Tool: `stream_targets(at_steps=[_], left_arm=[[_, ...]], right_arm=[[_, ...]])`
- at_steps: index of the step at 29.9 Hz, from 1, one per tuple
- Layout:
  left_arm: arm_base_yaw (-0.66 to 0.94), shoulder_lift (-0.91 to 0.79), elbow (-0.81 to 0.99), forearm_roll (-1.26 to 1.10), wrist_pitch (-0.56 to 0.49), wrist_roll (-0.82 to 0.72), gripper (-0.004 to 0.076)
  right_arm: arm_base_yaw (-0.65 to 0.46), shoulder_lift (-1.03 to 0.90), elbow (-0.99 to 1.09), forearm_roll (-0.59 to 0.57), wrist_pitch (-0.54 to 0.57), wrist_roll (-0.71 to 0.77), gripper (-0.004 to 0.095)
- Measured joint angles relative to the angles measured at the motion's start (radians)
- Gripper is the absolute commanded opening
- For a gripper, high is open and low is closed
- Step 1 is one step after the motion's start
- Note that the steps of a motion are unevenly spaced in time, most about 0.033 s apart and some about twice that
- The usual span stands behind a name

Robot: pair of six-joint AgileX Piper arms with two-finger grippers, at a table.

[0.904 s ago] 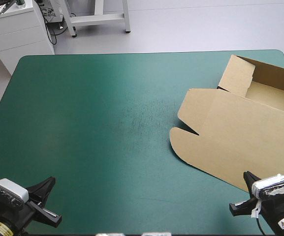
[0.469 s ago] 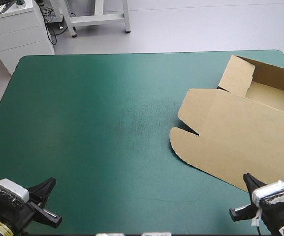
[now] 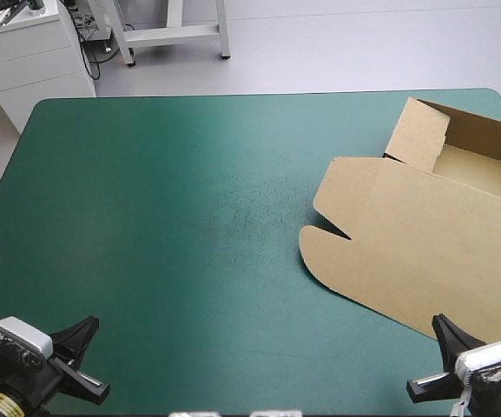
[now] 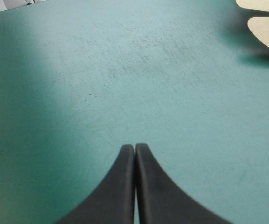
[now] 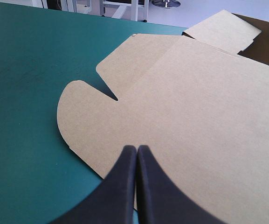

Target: Fold the box

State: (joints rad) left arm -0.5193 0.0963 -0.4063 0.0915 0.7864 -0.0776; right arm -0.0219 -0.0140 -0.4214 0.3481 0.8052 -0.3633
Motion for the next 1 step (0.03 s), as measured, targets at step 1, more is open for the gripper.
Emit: stream_targets(at_steps=[1], left_arm=[[0.0, 0.0, 0.0, 0.0, 0.0, 0.0, -0.0032]], right_arm=[[0.0, 0.0, 0.0, -0.001, 0.0, 0.006, -0.0023]])
